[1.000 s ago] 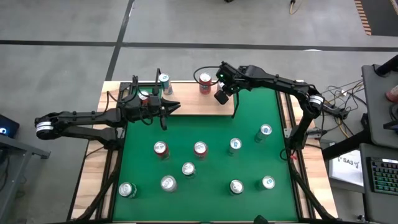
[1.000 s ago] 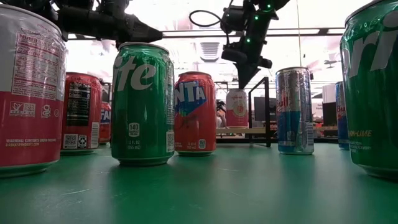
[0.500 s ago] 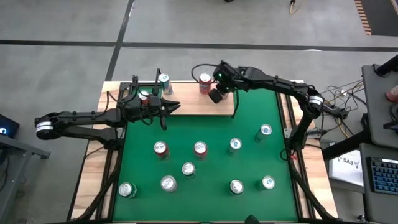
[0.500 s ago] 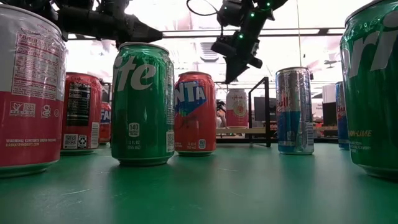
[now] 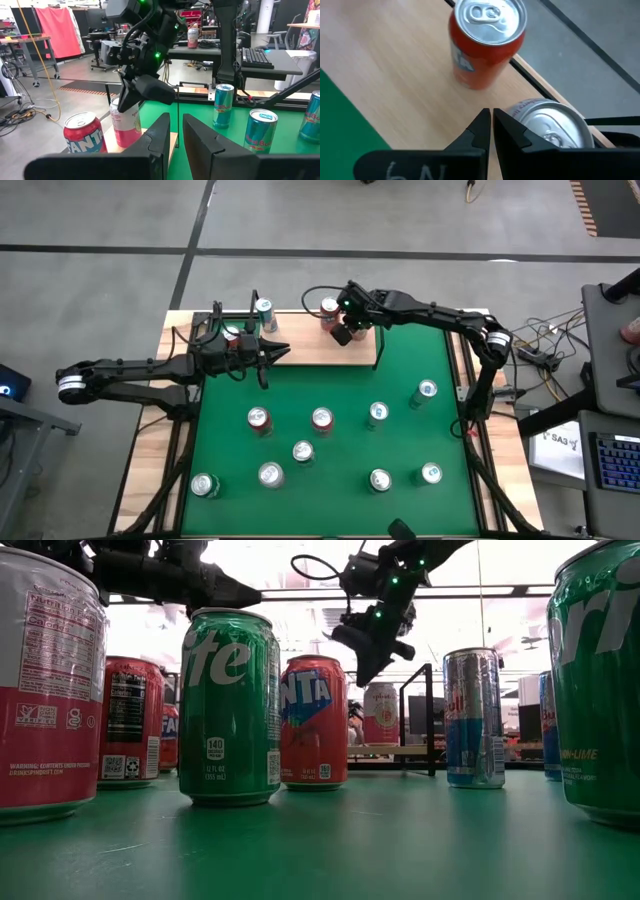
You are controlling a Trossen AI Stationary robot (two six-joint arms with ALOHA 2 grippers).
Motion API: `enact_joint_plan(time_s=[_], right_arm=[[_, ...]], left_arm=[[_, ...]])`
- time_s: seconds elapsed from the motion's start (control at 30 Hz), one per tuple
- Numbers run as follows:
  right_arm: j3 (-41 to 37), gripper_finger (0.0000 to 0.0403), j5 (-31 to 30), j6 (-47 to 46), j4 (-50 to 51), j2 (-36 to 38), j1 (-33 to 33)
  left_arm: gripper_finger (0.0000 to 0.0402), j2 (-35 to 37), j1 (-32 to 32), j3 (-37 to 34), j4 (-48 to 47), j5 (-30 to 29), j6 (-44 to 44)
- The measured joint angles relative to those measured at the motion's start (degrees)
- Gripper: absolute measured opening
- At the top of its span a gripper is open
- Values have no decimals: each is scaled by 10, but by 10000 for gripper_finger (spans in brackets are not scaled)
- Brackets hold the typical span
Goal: Pick and place cans onto a shelf
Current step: Put the right pink white soda can on the shelf
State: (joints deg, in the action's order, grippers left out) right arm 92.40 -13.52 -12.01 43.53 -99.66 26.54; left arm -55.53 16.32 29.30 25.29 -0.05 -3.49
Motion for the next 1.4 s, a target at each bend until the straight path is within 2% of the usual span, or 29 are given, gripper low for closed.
enact_joint_plan(time_s=[1.4], right_arm=[[0, 12, -2, -10, 28, 4, 6]], left_arm=[[36, 0, 0, 0, 0, 0, 0]])
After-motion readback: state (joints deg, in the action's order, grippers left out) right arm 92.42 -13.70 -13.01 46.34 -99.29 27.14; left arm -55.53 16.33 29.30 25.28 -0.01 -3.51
